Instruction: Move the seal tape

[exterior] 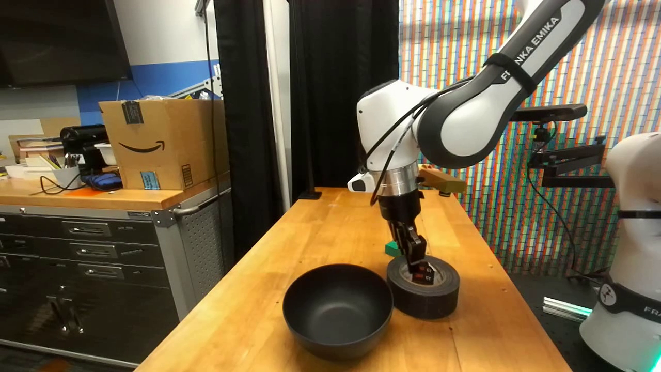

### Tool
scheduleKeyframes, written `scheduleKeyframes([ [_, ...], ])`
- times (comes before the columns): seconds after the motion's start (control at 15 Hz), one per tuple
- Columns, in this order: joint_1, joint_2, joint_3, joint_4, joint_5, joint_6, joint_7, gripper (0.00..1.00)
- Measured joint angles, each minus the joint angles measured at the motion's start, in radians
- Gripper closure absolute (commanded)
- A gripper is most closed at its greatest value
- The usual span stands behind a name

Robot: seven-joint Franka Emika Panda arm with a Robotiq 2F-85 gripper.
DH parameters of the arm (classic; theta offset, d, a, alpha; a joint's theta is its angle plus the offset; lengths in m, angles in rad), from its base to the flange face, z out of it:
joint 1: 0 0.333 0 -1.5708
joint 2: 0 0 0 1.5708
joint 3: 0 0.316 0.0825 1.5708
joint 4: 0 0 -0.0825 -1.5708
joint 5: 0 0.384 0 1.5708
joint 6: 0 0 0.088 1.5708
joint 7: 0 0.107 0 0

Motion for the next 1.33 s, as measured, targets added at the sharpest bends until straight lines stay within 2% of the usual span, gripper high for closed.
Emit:
scheduleKeyframes([
  [0.4,-0.025,-0.08,-0.012,0.009,-0.096,-0.013,0.0,0.92],
  [0.87,-0.057,-0.204,-0.046,0.064,-0.182,-0.081,-0.034,0.92],
  [1.33,-0.128,-0.226,-0.144,0.069,-0.223,-0.082,-0.098,0.92],
])
